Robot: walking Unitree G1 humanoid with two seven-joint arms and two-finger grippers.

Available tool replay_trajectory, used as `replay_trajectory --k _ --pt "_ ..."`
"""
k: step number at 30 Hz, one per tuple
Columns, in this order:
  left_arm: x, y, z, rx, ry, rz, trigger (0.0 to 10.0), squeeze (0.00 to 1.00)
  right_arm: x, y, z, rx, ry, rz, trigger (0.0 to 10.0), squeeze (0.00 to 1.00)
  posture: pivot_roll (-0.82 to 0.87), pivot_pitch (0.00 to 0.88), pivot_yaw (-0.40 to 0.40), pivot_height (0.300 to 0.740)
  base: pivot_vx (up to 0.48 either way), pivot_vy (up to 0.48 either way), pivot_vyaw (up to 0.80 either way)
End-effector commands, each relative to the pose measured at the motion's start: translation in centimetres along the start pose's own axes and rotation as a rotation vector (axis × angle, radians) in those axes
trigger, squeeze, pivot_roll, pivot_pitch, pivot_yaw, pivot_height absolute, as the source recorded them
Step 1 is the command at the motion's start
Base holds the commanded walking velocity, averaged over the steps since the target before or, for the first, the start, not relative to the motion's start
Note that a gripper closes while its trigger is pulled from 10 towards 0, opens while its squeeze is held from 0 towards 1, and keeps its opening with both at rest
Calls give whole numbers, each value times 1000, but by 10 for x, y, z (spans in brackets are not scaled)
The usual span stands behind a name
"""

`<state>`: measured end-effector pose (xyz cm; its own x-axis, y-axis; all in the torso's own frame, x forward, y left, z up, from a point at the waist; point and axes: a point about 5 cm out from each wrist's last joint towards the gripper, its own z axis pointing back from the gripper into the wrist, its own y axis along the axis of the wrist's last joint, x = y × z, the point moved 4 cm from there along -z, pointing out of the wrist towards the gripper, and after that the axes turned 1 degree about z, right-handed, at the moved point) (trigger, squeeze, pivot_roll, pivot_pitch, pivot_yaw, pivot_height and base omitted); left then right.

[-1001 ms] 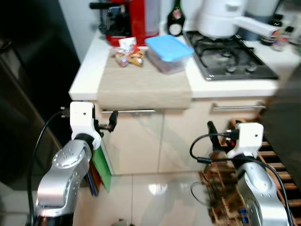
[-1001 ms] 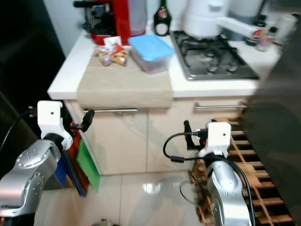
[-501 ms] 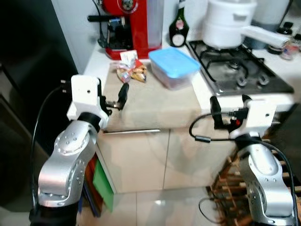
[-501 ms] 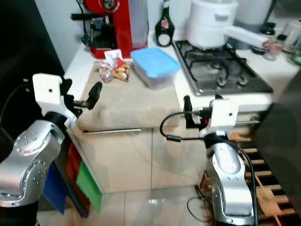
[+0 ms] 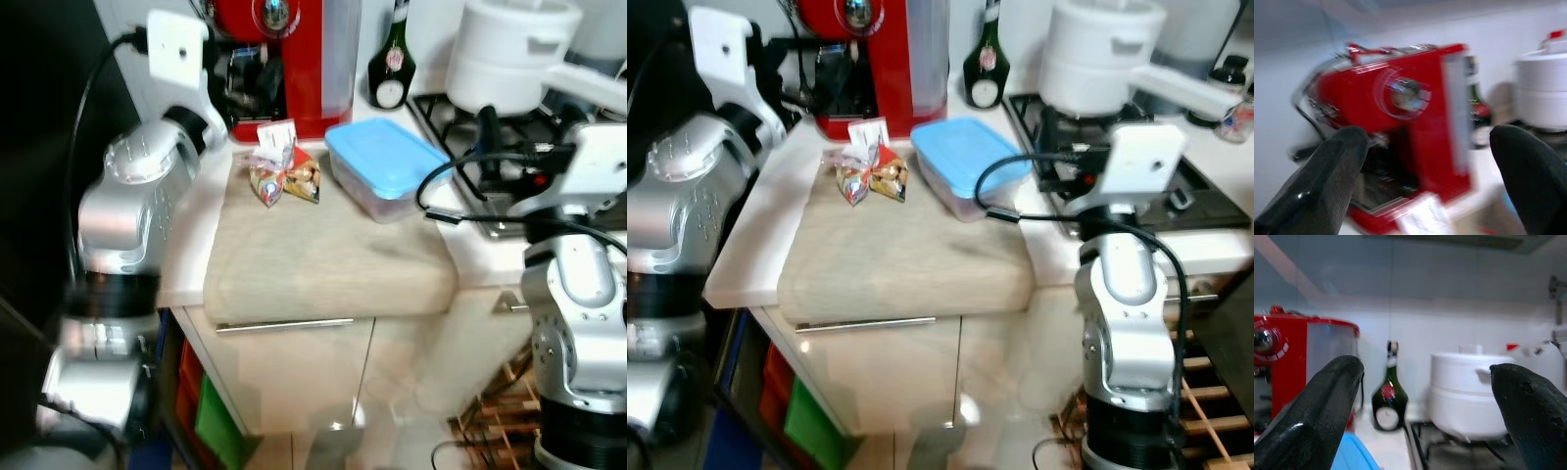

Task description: Restocking fridge

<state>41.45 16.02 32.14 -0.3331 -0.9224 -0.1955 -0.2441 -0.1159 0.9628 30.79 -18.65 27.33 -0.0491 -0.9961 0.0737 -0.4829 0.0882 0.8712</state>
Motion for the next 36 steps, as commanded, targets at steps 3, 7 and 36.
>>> replay_trajectory --k 3,7,36 --pt "-10 -5 -11 -64 -131 -38 10000 0 -1 13 9 27 -11 -18 10000 0 -171 37 168 740 0 0 0" --pt "14 -28 -16 -175 -371 -77 10000 0 -6 -8 34 -91 4 -71 10000 0 -206 83 212 740 0 0 0" --pt "38 -68 -9 -346 -643 -159 10000 0 -25 -9 64 -222 124 -33 10000 0 -313 151 168 740 0 0 0"
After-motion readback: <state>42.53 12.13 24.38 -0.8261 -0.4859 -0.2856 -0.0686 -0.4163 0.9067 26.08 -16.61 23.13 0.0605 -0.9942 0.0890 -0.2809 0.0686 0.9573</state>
